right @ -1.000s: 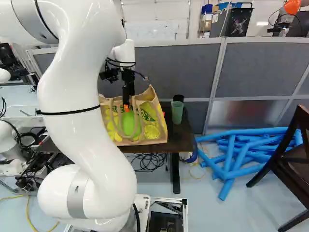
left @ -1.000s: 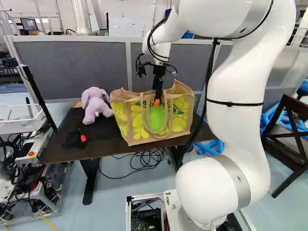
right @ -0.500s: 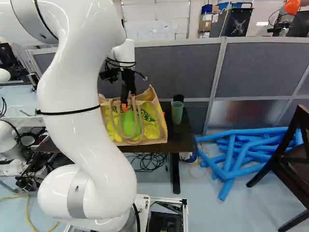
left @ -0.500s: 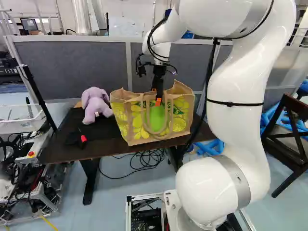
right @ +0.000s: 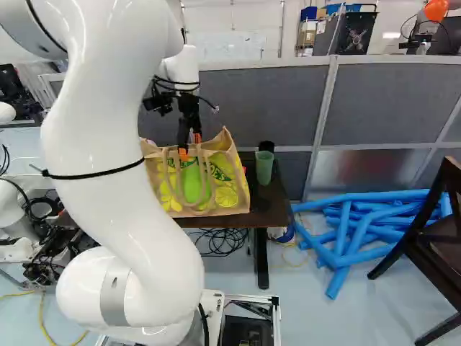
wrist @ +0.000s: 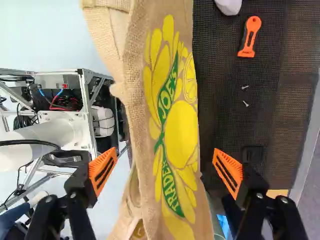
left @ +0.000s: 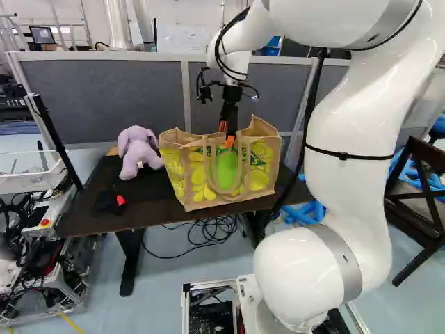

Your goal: Pick up the bag on the ground and place it on the table

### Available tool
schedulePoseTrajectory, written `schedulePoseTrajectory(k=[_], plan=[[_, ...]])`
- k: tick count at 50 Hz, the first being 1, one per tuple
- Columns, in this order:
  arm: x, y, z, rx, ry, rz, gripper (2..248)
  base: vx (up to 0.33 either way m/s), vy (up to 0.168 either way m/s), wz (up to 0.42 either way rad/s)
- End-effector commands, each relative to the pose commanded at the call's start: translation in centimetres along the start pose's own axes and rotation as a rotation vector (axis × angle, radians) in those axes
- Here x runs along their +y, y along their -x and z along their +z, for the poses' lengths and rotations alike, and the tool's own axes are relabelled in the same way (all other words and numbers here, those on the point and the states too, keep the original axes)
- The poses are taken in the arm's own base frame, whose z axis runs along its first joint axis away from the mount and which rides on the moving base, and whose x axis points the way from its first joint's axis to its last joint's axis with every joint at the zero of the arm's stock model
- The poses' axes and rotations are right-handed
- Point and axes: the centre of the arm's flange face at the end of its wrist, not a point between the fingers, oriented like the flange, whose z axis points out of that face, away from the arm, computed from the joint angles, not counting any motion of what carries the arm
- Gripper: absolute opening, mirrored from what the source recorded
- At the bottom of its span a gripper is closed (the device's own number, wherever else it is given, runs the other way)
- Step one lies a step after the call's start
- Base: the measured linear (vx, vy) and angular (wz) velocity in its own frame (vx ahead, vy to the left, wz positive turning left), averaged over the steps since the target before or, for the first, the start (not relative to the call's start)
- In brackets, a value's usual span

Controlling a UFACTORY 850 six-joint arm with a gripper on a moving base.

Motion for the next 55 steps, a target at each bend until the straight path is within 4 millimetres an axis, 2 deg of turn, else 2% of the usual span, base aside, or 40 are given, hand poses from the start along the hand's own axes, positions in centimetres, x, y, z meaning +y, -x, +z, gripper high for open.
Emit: schedulePoseTrajectory(k=[55], plan=[[-2.9, 0.7, -9.1, 0.012, 0.013, 0.007, 247, 0.0, 0.0, 0.0]])
